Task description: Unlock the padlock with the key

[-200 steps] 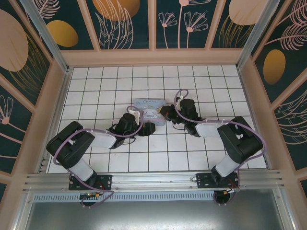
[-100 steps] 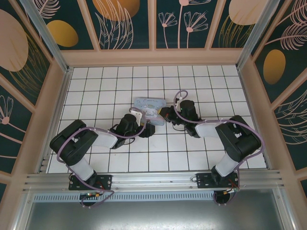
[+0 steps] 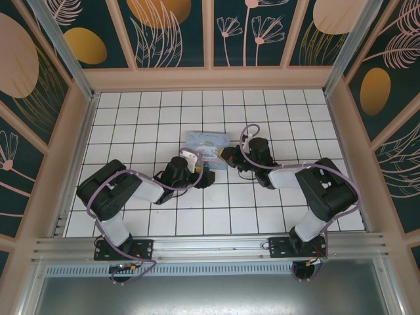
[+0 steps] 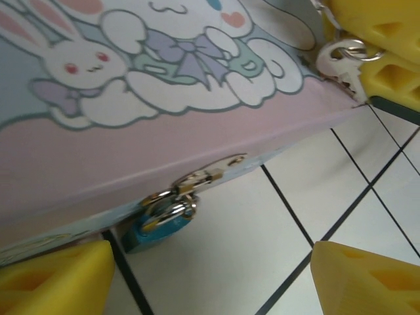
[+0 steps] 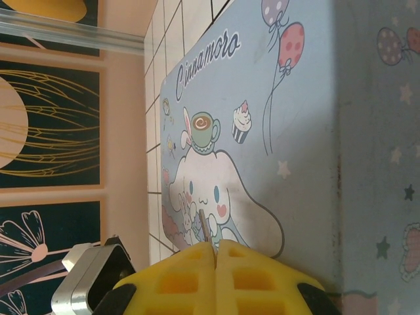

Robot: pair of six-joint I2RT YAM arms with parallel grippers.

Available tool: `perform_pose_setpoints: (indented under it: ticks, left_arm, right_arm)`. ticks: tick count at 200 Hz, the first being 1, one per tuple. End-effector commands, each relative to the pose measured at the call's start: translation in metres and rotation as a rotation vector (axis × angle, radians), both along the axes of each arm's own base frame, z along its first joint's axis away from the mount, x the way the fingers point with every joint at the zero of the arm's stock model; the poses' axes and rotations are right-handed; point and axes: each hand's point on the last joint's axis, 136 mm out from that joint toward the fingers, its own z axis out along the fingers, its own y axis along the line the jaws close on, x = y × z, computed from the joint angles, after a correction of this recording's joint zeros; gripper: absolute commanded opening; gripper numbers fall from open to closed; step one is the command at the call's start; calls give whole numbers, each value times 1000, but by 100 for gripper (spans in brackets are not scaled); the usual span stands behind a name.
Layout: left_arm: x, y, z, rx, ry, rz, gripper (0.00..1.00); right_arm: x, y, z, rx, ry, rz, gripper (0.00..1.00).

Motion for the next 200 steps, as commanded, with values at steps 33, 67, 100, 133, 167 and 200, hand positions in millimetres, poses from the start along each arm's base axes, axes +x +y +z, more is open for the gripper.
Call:
perform_pose_setpoints:
  ticks: [33,67,100,133,167,200]
  left_arm:
    - [-9,-21,3,-48,9,-91,79]
    - [-2,-17,-2,-23,5,-52,78]
    - [12,-4,-13,51,4,47,79]
    - [18,2,-15,77,-8,91,80]
    - [22,5,-14,84,-20,120,81]
    - [16,-10,-10,36,-7,43,81]
  right_arm:
    - [0,-5,-7,3,10,-13,0]
    - [-1,-6,-7,4,13,-13,0]
    - [-1,-6,-6,9,12,-14,0]
    - [-2,-6,-6,9,10,-15,0]
    - [-2,-7,-6,13,12,-16,0]
    - [-2,-6,-8,12,14,-15,0]
